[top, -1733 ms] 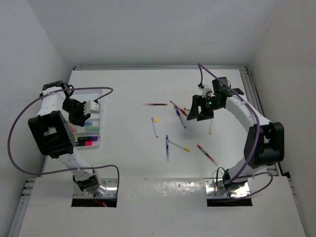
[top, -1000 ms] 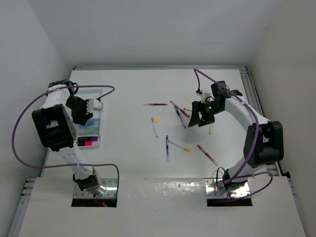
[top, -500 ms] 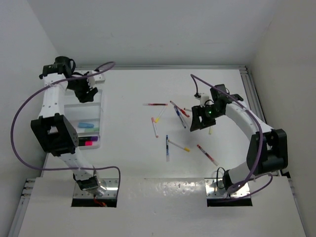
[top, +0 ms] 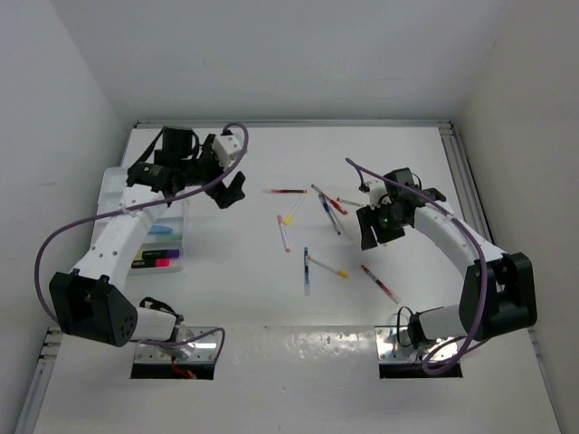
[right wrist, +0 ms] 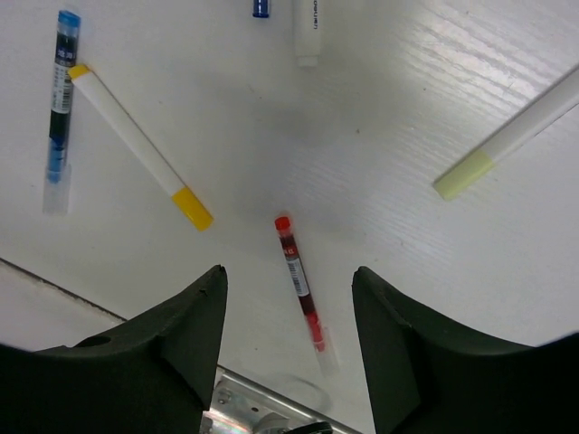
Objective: Sort the stationery into containers
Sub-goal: Grab a piece of stationery with the right arm
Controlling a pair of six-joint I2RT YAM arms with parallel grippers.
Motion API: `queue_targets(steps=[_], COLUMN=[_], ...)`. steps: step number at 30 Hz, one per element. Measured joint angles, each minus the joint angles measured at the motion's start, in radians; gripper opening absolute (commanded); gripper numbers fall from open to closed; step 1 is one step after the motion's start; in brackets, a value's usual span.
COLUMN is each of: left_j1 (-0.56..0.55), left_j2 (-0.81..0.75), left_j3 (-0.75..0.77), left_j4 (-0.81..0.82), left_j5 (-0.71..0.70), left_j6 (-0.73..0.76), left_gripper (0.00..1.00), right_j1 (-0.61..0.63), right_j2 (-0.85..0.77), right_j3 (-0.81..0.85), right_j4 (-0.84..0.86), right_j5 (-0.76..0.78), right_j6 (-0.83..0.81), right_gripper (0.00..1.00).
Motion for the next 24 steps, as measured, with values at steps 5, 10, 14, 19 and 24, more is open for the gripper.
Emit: queue_targets(steps=[5,10,14,19,24], left_j1=[-0.096,-0.1,-0.077,-0.088,-0.103], left_j2=[-0.013,-0.068,-0.149,-0.169,-0.2], left_j3=[0.005,-0.013,-0.03,-0.063,-0.163], left_j4=[0.057,0.075,0.076,0.053,0.058], left_j5=[-0.177,-0.321,-0.238,-0.138,-0.094], left_j6=[-0.116,-0.178,-0.166,-0.127,-0.094], left_gripper=[1.0,1.0,1.0,1.0,0.99], right_j1=[0.0,-0.01,-0.016,-0.016,-0.015], right_j2=[-0.004,-0.042,-0.083,-0.084,-0.076], right_j3=[0.019,-0.013,-0.077,-0.146,-0.211], right_j4=[-0.023,-0.048,-0.103,-0.132,-0.138], right_j5=[0.035,0.06,0.074,0.089,0.091], right_j6=[-0.068,-0.158,-0.234,-0.29,-0.301], right_gripper=[0.57,0.52,0.41,0.35,0.35])
